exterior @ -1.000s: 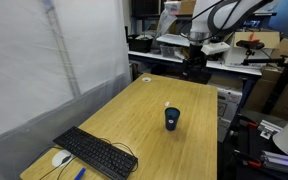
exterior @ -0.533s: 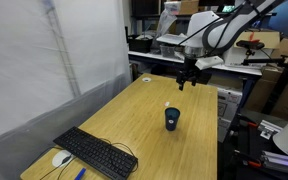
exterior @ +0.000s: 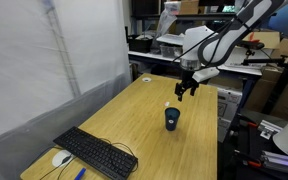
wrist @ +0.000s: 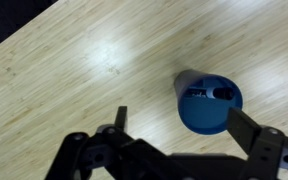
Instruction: Move the cup to the right
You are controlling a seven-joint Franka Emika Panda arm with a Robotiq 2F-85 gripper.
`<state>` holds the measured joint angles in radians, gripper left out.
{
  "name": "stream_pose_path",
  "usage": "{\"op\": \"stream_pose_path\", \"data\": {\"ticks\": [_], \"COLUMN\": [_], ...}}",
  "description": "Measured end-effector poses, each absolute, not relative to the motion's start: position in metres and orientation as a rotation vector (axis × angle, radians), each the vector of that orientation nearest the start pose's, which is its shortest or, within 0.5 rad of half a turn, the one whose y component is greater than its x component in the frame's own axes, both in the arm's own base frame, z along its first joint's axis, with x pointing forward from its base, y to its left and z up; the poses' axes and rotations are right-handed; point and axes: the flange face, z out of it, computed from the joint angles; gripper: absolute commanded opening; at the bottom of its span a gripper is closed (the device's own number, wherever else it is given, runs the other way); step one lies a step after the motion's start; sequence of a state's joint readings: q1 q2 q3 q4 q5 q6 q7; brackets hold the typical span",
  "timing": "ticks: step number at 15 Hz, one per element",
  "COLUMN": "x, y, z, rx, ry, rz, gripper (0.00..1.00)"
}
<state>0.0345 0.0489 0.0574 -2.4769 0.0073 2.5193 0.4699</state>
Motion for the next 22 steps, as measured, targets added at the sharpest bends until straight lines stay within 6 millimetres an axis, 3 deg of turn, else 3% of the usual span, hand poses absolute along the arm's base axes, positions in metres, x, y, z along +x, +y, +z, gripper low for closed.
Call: {"op": "stream_pose_path", "data": {"ticks": [5, 11, 16, 22], "x": [0.479, 0.493, 0.492, 0.489], "y": [0.054, 0.049, 0.05, 0.051], "z": [0.249, 0.238, 0.236, 0.209], "rx": [-3.069, -3.021, -3.022, -3.022], "ry": [0.586, 0.75, 0.754, 0.82], "rz": [-0.028, -0.066, -0.06, 0.008], "gripper": [1.0, 1.0, 1.0, 1.0]}}
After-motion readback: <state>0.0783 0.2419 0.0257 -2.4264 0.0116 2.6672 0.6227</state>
